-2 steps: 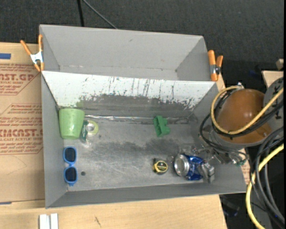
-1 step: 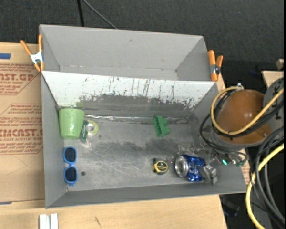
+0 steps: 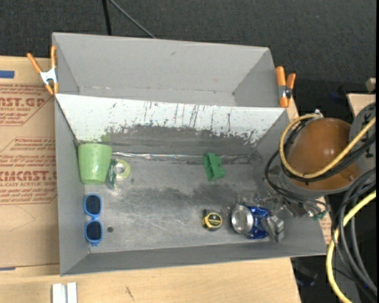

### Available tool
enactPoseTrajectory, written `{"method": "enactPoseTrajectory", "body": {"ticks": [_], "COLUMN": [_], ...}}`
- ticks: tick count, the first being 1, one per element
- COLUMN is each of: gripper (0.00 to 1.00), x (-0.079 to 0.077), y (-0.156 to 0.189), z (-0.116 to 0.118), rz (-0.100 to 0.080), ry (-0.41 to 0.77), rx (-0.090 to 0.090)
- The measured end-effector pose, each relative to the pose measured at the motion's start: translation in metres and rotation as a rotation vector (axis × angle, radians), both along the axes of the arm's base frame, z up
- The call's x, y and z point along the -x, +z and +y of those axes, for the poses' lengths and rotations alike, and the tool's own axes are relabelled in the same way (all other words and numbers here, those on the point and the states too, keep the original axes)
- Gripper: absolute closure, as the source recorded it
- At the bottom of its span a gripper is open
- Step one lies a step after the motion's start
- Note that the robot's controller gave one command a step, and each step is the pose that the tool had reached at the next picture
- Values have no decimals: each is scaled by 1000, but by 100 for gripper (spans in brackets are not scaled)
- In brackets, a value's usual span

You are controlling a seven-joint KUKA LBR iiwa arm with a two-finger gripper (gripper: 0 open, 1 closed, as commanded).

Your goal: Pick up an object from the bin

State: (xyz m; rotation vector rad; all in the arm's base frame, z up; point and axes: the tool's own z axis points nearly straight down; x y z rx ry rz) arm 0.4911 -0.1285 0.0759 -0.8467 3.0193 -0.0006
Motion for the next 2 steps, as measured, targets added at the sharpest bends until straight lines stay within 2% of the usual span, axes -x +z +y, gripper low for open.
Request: {"method": "enactPoseTrajectory", "body": {"ticks": [1,2], "gripper": [100,100], "x": [-41,-54], "y": [8,168], "z": [42,57], "rz": [1,-4], "ry": [226,249], "rx": [0,3]}}
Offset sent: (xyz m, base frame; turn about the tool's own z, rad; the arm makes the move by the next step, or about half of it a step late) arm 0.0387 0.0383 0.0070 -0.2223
